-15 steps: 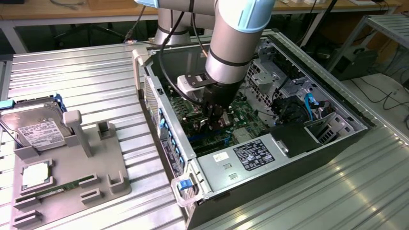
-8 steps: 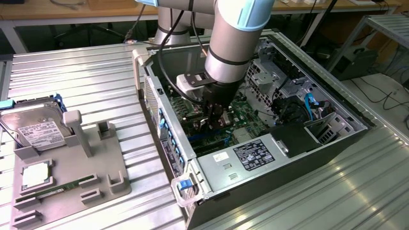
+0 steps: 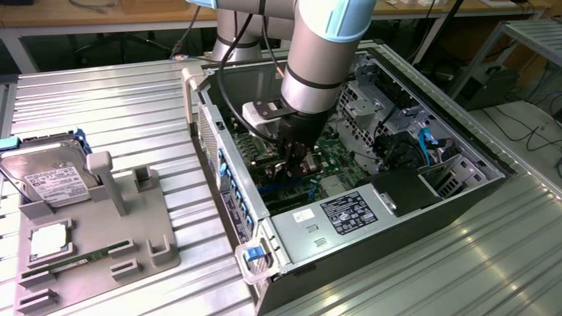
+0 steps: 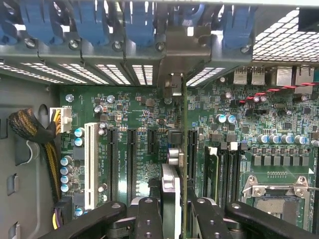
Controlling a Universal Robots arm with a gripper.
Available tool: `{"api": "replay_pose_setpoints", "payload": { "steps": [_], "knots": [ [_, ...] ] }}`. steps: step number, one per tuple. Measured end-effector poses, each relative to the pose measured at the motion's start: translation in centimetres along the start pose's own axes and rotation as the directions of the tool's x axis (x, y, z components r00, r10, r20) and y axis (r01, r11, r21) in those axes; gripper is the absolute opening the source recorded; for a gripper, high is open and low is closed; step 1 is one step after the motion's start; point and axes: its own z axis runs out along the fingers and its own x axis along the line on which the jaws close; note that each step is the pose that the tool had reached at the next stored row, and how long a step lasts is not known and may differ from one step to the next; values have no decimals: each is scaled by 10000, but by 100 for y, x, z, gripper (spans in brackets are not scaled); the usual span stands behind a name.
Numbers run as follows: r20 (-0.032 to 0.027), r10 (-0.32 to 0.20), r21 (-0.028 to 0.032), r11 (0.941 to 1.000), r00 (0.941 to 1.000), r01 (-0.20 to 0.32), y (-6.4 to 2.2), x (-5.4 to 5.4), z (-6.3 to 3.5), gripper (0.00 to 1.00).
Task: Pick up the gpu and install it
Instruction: 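Insert the gpu into the slot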
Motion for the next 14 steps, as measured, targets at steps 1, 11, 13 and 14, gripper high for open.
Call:
{"api": "replay_pose_setpoints", "payload": {
  "steps": [1, 11, 13, 14],
  "knots": [
    [0, 0, 0, 10000, 10000, 0, 0, 0, 0, 28],
    [-3, 0, -3, 10000, 10000, 0, 0, 4, 58, 28],
    [3, -1, 0, 10000, 10000, 1, 0, 4, 62, 28],
    [5, 0, 0, 10000, 10000, 0, 0, 3, 62, 28]
  ]
}}
